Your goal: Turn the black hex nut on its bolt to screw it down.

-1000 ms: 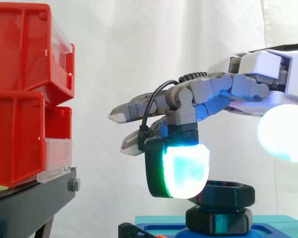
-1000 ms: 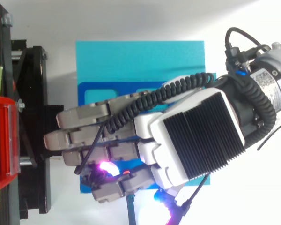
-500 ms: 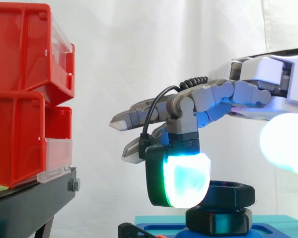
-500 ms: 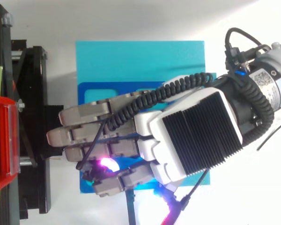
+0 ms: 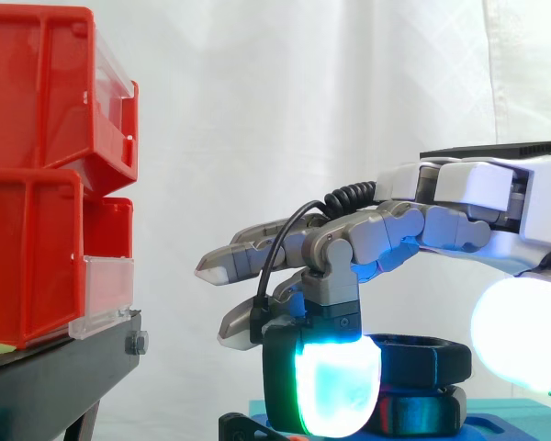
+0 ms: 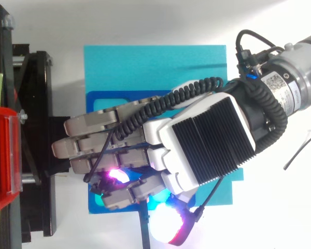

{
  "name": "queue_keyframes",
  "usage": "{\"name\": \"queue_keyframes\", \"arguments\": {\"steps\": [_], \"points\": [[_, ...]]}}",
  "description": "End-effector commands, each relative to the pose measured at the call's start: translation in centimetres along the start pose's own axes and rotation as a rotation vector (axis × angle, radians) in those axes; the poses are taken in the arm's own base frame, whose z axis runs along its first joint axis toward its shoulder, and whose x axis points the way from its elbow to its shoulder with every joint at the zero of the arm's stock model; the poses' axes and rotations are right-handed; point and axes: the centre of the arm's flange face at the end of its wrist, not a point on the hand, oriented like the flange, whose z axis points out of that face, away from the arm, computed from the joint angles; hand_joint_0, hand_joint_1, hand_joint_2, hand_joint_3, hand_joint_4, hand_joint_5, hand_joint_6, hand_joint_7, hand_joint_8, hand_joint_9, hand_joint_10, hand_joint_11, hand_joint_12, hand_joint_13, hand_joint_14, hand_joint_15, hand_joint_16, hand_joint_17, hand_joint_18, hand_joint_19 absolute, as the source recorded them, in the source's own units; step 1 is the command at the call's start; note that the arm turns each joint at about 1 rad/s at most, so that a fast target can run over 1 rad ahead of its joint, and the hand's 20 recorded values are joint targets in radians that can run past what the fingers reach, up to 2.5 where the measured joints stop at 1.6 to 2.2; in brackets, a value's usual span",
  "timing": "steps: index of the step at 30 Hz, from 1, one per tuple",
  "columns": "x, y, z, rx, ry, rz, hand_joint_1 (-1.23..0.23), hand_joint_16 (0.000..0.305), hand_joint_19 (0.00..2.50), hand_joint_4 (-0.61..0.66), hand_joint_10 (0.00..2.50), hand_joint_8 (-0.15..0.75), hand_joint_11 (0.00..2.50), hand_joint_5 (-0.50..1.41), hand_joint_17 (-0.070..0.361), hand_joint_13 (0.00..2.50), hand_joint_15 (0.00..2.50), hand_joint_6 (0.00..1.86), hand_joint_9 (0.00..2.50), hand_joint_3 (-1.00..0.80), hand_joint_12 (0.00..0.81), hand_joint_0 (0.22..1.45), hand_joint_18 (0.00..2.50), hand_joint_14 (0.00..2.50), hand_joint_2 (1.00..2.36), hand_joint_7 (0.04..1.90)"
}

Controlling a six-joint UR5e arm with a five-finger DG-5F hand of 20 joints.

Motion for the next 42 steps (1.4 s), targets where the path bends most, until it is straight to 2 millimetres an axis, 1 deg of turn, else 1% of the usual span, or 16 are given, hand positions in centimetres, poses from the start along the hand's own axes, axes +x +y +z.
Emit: {"name": "queue_keyframes", "arguments": {"steps": [1, 8, 13, 15, 27, 42], "points": [[0.0, -0.1, -0.1, 0.001, 0.002, 0.001, -0.15, 0.046, 0.21, 0.10, 0.00, 0.211, 0.00, -0.03, 0.105, 0.31, 0.00, 0.50, 0.66, -0.50, 0.370, 0.45, 0.18, 0.00, 1.00, 1.39], [0.0, -0.8, -0.6, 0.009, 0.000, -0.003, -0.15, 0.046, 0.20, 0.10, 0.00, 0.215, 0.00, -0.02, 0.104, 0.31, 0.00, 0.50, 0.67, -0.50, 0.371, 0.45, 0.18, 0.00, 1.00, 1.47], [0.0, -1.3, -0.9, 0.010, -0.011, -0.013, -0.15, 0.046, 0.21, 0.10, 0.00, 0.214, 0.00, -0.02, 0.104, 0.32, 0.00, 0.51, 0.67, -0.50, 0.372, 0.45, 0.18, 0.00, 1.00, 1.48], [-0.1, -2.0, -1.3, 0.006, -0.025, -0.024, -0.15, 0.046, 0.21, 0.10, 0.00, 0.214, 0.00, -0.02, 0.104, 0.32, 0.00, 0.51, 0.67, -0.50, 0.372, 0.45, 0.18, 0.00, 1.00, 1.48], [-0.2, -3.8, -2.9, 0.004, -0.036, -0.038, -0.14, 0.047, 0.24, 0.10, 0.00, 0.216, 0.00, -0.02, 0.105, 0.32, 0.00, 0.50, 0.67, -0.50, 0.385, 0.45, 0.19, 0.00, 1.00, 1.47], [-0.3, -4.6, -3.4, 0.004, -0.056, -0.054, -0.14, 0.047, 0.23, 0.10, 0.00, 0.214, 0.00, -0.02, 0.105, 0.32, 0.00, 0.50, 0.67, -0.50, 0.383, 0.45, 0.19, 0.00, 1.00, 1.47]]}}
